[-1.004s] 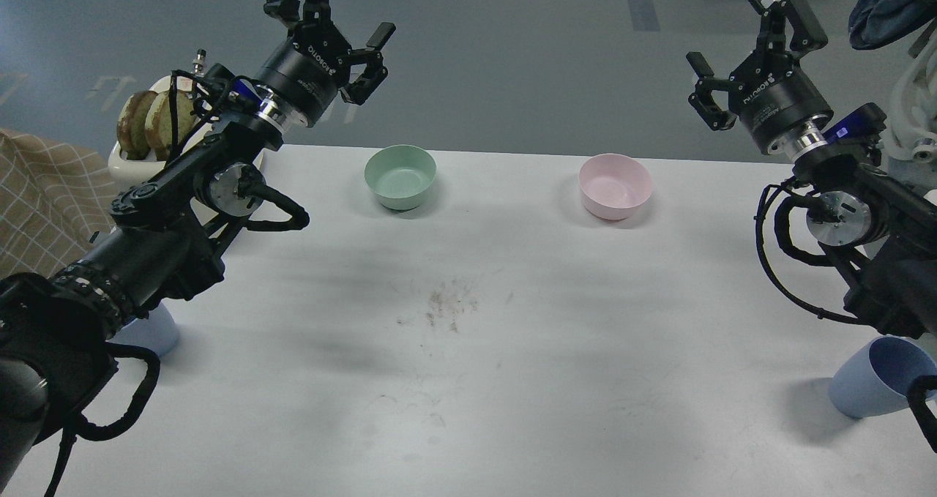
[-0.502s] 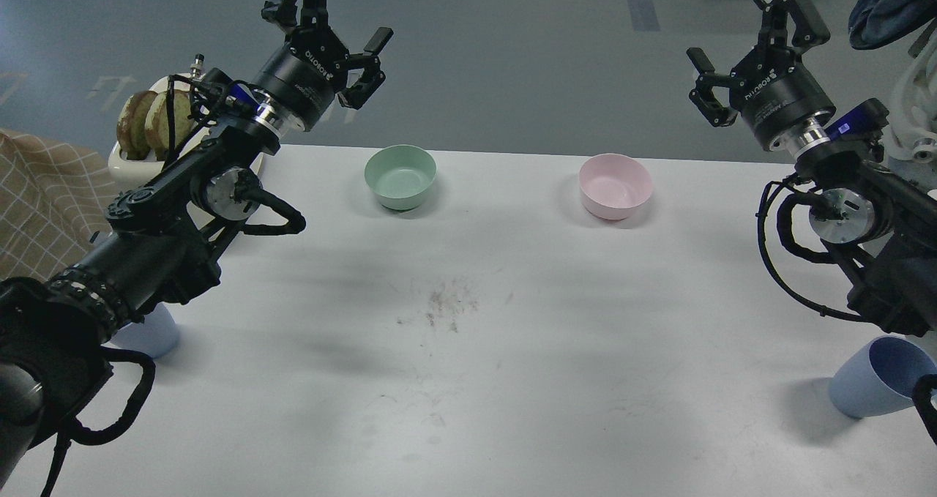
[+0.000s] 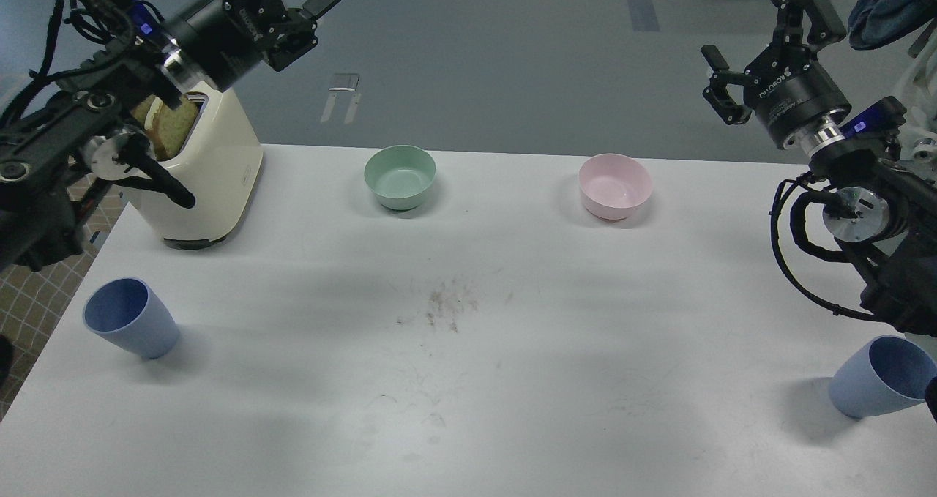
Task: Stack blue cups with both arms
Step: 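Lower the left gripper down to the blue cup nearest the left arm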
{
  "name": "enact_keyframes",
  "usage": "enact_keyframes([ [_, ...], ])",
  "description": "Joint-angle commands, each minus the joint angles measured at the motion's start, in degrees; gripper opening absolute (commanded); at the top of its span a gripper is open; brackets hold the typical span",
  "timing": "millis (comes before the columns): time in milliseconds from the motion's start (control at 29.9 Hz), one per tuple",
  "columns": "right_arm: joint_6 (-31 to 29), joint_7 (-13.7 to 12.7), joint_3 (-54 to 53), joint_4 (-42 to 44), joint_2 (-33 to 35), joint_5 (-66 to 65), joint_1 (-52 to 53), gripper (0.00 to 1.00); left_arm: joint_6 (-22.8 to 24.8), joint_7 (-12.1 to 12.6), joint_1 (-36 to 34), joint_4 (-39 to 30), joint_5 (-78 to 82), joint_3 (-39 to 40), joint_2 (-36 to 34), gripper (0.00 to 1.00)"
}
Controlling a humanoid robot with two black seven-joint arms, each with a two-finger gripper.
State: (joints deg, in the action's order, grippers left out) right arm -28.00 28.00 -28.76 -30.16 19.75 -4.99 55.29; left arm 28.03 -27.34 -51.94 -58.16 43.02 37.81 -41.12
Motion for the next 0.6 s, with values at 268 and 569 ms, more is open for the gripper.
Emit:
enact_keyframes([
  [268, 0.0, 0.0, 0.2, -1.3, 0.4, -0.1, -0.6, 1.0, 0.0, -0.7, 7.6, -20.8, 32.0, -0.1, -31.1, 0.98],
  [569, 0.0, 0.0, 0.3, -1.6, 0.6, -0.3, -0.6, 1.0, -12.0, -0.7, 12.7, -20.8, 42.2, -13.0, -43.2, 0.98],
])
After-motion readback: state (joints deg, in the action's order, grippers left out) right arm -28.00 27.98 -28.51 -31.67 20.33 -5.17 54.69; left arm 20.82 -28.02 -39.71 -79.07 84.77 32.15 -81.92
